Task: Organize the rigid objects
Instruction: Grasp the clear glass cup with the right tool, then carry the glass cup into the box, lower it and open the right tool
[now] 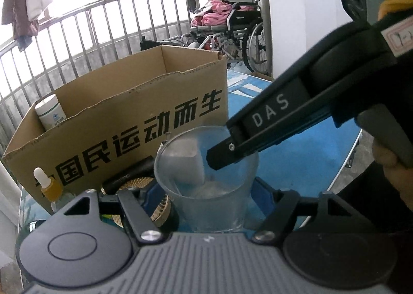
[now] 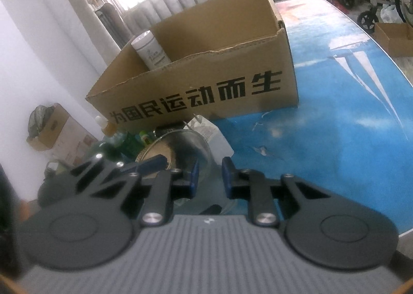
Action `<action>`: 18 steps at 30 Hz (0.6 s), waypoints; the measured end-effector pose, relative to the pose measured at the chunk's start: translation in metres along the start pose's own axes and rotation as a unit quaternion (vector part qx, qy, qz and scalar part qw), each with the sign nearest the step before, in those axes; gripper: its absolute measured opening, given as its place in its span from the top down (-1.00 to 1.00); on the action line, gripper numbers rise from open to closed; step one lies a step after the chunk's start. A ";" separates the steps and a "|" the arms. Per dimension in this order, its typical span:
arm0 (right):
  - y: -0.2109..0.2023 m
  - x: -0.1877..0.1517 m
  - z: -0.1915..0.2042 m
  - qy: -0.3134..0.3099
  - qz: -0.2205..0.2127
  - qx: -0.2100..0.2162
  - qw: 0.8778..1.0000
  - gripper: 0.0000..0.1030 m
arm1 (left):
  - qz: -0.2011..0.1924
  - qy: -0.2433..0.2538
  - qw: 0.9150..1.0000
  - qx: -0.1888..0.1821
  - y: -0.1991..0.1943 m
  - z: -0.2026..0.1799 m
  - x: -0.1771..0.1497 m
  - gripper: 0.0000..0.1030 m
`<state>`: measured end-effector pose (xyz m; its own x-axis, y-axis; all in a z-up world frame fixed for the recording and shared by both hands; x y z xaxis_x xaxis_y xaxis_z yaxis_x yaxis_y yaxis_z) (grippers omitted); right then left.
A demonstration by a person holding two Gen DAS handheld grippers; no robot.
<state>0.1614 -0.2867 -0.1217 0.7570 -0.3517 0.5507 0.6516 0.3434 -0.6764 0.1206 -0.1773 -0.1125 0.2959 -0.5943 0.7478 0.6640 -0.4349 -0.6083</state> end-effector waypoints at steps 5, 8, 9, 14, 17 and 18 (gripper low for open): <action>0.000 -0.001 0.002 -0.006 -0.001 -0.005 1.000 0.67 | -0.001 -0.006 1.000 -0.001 -0.002 -0.001 0.000 -0.42; -0.002 -0.002 0.004 -0.009 -0.002 -0.008 1.000 0.67 | -0.004 -0.012 1.000 -0.005 -0.006 -0.001 0.001 -0.41; -0.004 -0.002 0.005 -0.010 -0.003 -0.009 1.000 0.67 | -0.007 -0.011 1.000 -0.004 -0.008 -0.001 0.002 -0.41; -0.022 -0.001 0.012 -0.016 -0.018 -0.010 1.000 0.67 | -0.030 -0.011 1.000 0.003 -0.027 -0.004 0.011 -0.41; -0.038 0.000 0.022 -0.026 -0.031 -0.010 0.999 0.67 | -0.050 -0.010 0.999 0.010 -0.044 -0.003 0.020 -0.41; -0.044 0.002 0.026 -0.032 -0.037 -0.010 0.999 0.67 | -0.056 -0.010 0.998 0.013 -0.050 0.000 0.025 -0.41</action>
Point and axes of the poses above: each gripper's, at about its wrist camera, not at the fingertips, and y roughly the way its jaws point, z to its left, x to its top, the point moved 7 cm from there along y, roughly the way its jaws point, and after that the axes turned 9 degrees about y, right-handed, at the moved point
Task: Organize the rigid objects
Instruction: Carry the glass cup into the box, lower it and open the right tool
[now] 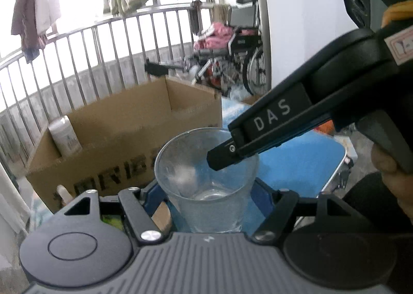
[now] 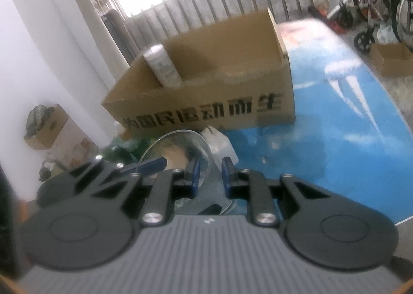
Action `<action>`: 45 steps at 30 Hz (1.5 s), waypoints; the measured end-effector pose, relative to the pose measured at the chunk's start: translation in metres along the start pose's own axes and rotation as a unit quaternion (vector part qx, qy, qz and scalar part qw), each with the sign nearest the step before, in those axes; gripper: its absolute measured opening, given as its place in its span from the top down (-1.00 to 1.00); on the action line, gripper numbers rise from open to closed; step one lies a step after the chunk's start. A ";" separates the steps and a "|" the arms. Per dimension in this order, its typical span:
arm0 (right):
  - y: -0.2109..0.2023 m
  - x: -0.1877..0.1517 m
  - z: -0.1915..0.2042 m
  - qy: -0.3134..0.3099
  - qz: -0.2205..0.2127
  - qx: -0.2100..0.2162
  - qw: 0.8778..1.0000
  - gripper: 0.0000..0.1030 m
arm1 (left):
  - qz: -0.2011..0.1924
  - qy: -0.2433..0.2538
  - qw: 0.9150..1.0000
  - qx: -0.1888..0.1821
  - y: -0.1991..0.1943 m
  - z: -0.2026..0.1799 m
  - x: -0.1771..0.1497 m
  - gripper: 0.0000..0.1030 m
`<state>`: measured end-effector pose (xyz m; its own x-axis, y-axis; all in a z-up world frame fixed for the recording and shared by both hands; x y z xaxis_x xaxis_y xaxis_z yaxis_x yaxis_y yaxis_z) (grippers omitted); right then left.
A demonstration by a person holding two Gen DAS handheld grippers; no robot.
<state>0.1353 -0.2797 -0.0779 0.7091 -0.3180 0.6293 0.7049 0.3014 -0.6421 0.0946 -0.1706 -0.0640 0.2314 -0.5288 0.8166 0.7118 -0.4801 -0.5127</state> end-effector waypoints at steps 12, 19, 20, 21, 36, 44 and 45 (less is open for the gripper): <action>-0.028 0.099 0.071 -0.088 -0.051 0.046 0.994 0.67 | -0.033 0.023 0.997 0.065 -0.010 0.087 0.090 -0.41; 0.039 0.193 0.096 -0.090 0.007 0.052 0.995 0.66 | 0.040 -0.017 0.998 0.043 0.061 0.168 0.121 -0.41; 0.055 0.205 0.095 -0.086 0.020 0.049 0.995 0.66 | 0.052 -0.022 0.998 0.038 0.073 0.179 0.122 -0.41; 0.070 0.213 0.097 -0.083 0.031 0.047 0.995 0.66 | 0.063 -0.028 0.997 0.035 0.084 0.188 0.121 -0.41; 0.250 0.250 0.056 0.008 0.154 0.039 0.987 0.67 | 0.188 -0.024 0.981 0.038 0.203 0.233 0.072 -0.41; 0.286 0.239 0.045 0.027 0.176 0.047 0.983 0.69 | 0.229 -0.001 0.972 0.052 0.224 0.233 0.063 -0.42; 0.289 0.238 0.044 0.029 0.177 0.048 0.983 0.69 | 0.231 -0.002 0.972 0.051 0.225 0.233 0.061 -0.42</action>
Point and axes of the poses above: each gripper's, at about its wrist camera, not at the fingertips, and y roughly the way its jaws point, z to its left, x to its top, the point moved 7 cm from there along y, roughly the way its jaws point, and after that the axes turned 9 degrees about y, right-handed, at the moved point
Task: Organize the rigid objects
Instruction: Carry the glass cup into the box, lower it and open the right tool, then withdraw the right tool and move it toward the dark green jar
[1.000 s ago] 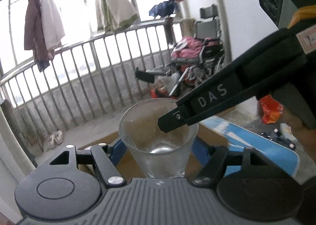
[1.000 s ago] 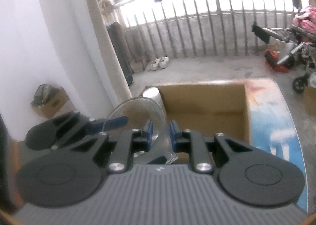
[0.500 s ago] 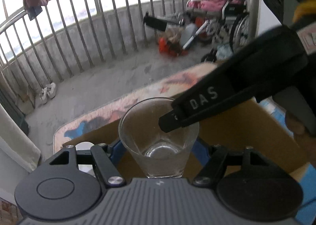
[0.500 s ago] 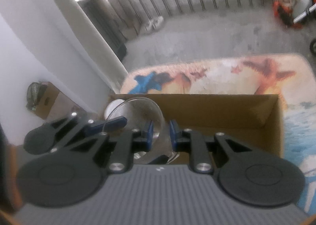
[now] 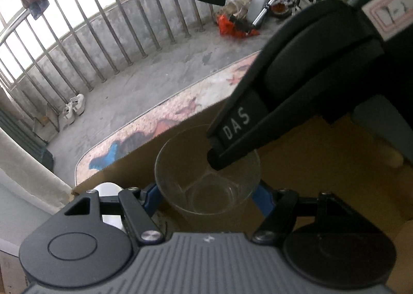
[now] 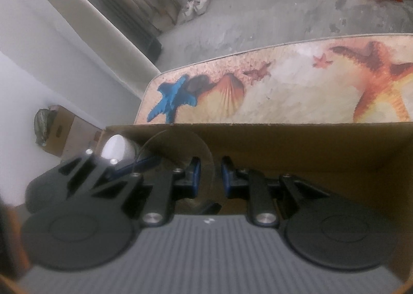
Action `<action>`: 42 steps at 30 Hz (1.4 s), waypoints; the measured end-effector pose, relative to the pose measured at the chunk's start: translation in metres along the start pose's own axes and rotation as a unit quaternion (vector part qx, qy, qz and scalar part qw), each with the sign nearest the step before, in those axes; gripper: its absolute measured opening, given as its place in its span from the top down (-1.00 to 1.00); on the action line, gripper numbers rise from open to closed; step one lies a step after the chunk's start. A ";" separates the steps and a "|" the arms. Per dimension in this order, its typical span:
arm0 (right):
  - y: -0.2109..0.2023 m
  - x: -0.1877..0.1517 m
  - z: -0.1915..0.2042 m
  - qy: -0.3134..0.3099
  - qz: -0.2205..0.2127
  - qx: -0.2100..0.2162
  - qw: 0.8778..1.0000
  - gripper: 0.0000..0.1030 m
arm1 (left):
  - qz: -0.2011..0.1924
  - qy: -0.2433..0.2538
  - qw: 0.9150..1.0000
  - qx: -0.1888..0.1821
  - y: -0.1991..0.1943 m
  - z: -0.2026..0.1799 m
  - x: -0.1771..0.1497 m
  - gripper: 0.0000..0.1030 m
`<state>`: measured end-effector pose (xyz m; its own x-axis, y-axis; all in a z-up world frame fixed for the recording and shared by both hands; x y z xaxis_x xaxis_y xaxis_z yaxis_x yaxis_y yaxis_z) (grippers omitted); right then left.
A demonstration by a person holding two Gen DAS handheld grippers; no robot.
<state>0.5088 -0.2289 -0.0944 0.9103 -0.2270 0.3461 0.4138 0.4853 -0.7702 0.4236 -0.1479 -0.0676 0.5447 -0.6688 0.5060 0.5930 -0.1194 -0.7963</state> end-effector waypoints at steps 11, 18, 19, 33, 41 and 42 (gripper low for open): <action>0.019 -0.003 -0.013 0.028 0.012 0.017 0.999 0.73 | 0.025 0.011 1.000 0.011 0.011 -0.003 -0.002 -0.58; 0.020 -0.004 -0.014 0.037 0.013 0.025 0.999 0.68 | -0.009 0.013 0.999 0.033 -0.010 0.002 0.011 -0.83; 0.019 -0.004 -0.014 0.042 0.013 0.027 0.999 0.68 | -0.011 0.012 0.999 0.033 -0.013 0.002 0.012 -0.83; -0.080 -0.013 0.004 0.047 -0.040 0.052 0.997 -0.19 | -0.115 -0.066 0.991 -0.001 -0.127 0.021 0.010 -0.86; -0.217 -0.070 0.035 -0.003 -0.127 0.102 0.987 -0.58 | -0.244 -0.135 0.959 -0.047 -0.263 0.033 -0.056 -0.99; -0.236 -0.085 0.039 -0.014 -0.140 0.110 0.984 -0.60 | -0.257 -0.143 0.955 -0.046 -0.275 0.033 -0.070 -0.99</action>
Point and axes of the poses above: each gripper's, at about its wrist camera, not at the fingertips, and y roughly the way its jaws point, z to its left, x to its top, the point moved 7 cm from there along y, roughly the way its jaws point, and after that the axes turned 9 degrees about y, right-handed, at the moved point
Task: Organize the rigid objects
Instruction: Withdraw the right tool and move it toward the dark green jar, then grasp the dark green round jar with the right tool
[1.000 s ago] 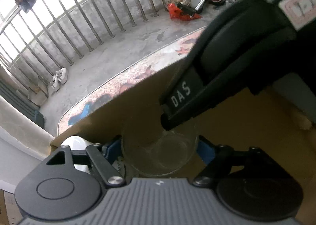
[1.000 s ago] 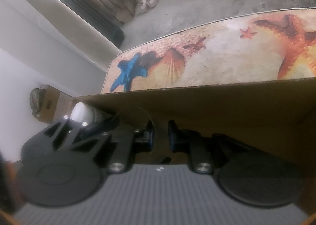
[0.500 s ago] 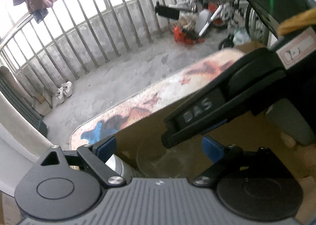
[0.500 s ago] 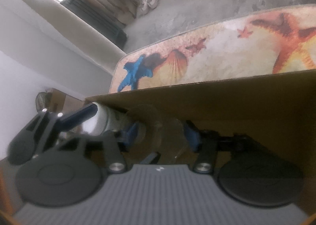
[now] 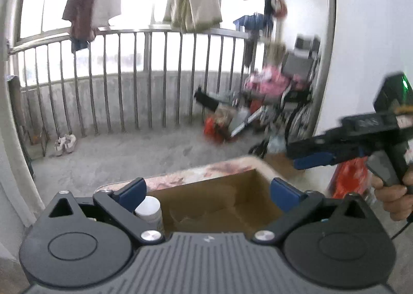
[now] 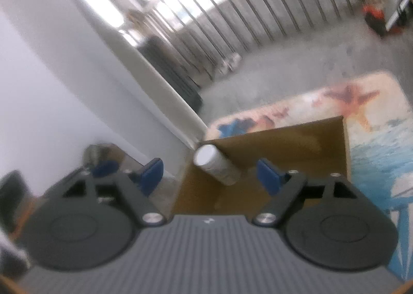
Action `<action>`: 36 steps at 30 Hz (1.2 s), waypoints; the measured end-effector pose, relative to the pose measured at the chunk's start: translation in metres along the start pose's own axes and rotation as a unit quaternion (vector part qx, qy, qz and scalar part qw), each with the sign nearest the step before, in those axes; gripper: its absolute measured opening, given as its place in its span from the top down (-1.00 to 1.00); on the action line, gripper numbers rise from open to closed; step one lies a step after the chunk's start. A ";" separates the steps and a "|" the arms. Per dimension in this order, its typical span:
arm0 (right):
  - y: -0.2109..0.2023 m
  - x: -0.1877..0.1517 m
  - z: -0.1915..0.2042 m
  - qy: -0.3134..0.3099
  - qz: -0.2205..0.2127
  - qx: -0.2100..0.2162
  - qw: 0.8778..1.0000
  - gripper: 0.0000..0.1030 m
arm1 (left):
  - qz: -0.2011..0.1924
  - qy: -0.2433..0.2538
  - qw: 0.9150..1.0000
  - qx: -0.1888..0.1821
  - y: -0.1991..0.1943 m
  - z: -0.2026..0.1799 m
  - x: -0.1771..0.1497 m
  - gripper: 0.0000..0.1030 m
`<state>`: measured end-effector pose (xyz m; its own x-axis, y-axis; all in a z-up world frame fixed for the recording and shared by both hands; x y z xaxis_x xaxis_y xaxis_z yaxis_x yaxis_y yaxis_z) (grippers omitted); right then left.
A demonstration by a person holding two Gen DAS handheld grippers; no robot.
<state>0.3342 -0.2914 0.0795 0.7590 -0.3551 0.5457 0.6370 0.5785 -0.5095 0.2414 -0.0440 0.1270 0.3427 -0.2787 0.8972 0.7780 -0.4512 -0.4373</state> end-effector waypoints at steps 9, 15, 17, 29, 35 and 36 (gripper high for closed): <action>-0.091 -0.134 0.036 -0.077 -0.051 0.027 0.995 -0.79 | -0.019 -0.038 0.996 0.075 -0.081 -0.017 -0.124 -0.99; -0.041 -0.236 0.040 -0.079 -0.009 0.016 0.997 -0.79 | 0.033 -0.046 0.995 0.083 -0.064 -0.025 -0.193 -0.96; -0.018 -0.260 0.046 -0.082 0.014 0.012 0.996 -0.79 | 0.049 -0.034 0.994 0.088 -0.059 -0.023 -0.208 -0.91; 0.086 -0.289 0.063 -0.049 0.044 -0.047 0.997 -0.75 | 0.096 0.013 0.993 0.069 -0.039 -0.006 -0.254 -0.90; 0.117 -0.282 0.061 -0.047 0.061 -0.074 0.994 -0.70 | 0.101 0.020 0.993 0.063 -0.025 0.006 -0.260 -0.83; 0.121 -0.282 0.061 -0.049 0.062 -0.079 0.994 -0.70 | 0.104 0.019 0.993 0.057 -0.022 0.008 -0.262 -0.83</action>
<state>0.1890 -0.0764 -0.0953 0.8211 -0.2108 0.5305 0.5587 0.4872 -0.6712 0.1386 0.0454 -0.0977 0.4834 -0.3888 0.7843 0.7478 -0.2823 -0.6009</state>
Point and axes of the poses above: each gripper's, at about its wrist camera, not at the fingertips, and y roughly the way its jaws point, z to its left, x to its top, the point moved 7 cm from there along y, roughly the way its jaws point, and after that the axes turned 9 degrees about y, right-handed, at the moved point
